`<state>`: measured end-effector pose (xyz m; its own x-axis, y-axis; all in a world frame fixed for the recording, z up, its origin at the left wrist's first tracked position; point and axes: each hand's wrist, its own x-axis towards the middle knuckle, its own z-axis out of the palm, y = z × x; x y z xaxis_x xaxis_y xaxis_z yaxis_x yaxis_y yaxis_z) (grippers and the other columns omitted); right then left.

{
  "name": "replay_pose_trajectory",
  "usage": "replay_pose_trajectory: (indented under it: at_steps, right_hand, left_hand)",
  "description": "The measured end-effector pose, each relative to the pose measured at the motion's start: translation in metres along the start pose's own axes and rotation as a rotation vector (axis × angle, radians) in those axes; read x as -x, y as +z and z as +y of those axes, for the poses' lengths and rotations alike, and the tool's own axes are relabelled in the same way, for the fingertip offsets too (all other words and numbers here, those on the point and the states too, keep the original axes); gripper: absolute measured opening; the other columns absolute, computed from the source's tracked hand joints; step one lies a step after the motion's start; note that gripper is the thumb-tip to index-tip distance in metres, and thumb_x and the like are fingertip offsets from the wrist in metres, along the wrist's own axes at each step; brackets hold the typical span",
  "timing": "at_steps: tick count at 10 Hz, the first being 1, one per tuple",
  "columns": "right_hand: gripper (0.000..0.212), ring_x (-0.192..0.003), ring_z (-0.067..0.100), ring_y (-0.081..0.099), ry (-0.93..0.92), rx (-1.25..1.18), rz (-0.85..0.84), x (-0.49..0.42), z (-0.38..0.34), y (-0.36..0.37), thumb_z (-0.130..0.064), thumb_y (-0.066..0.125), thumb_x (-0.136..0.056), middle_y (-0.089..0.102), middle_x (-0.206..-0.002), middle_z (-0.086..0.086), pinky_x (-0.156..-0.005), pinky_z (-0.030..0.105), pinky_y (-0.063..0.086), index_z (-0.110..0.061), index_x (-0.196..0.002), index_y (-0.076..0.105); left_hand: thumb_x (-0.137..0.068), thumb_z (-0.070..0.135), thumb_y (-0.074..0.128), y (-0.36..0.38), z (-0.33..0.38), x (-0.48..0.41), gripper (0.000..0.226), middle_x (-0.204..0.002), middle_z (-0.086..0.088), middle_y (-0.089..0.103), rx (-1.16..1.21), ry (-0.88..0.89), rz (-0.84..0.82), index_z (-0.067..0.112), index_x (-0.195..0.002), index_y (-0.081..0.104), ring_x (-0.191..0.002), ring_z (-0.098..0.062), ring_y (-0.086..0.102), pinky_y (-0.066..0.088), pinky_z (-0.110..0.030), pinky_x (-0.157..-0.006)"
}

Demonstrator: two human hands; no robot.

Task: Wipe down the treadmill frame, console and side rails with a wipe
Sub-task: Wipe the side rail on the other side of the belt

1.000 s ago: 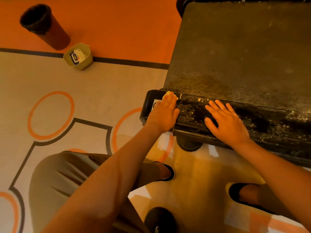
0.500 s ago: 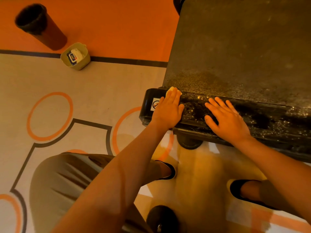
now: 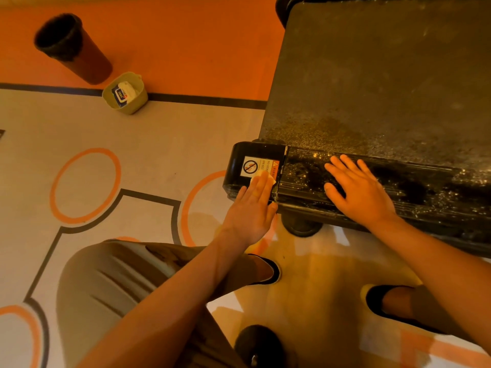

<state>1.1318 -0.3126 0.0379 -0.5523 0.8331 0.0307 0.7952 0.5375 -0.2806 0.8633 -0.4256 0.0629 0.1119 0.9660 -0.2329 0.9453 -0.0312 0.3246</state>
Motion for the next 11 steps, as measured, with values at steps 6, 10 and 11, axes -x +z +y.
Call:
replay_pose_trajectory:
  at_steps: [6,10,11]
  right_hand:
    - [0.059,-0.151,0.02,0.022,0.005,0.021,0.004,0.001,-0.002,0.0,-0.048,0.03,-0.102,0.034,-0.159,0.006,-0.124,0.045,0.015,-0.016,-0.151,0.041]
    - [0.059,-0.151,0.021,0.023,0.0,-0.001,0.009,0.0,-0.001,-0.001,-0.047,0.032,-0.102,0.036,-0.158,0.007,-0.124,0.045,0.016,-0.015,-0.15,0.042]
    - [0.059,-0.15,0.022,0.023,-0.001,0.008,0.006,-0.001,-0.003,-0.003,-0.047,0.032,-0.102,0.036,-0.158,0.008,-0.124,0.045,0.016,-0.015,-0.15,0.042]
  left_hand:
    - [-0.106,0.046,0.018,0.011,0.012,0.009,0.064,-0.169,-0.001,-0.006,0.055,0.009,0.034,0.017,-0.162,0.002,-0.155,-0.019,-0.009,0.0,-0.04,-0.122]
    - [-0.108,0.038,0.023,-0.009,-0.026,-0.006,0.061,-0.169,-0.01,0.002,0.144,-0.354,0.148,0.01,-0.161,0.007,-0.155,-0.024,0.004,0.009,-0.047,-0.125]
    - [-0.106,0.042,0.019,0.002,-0.002,0.001,0.064,-0.169,-0.007,-0.002,0.145,-0.195,0.146,0.011,-0.161,0.005,-0.155,-0.021,-0.004,0.004,-0.043,-0.124]
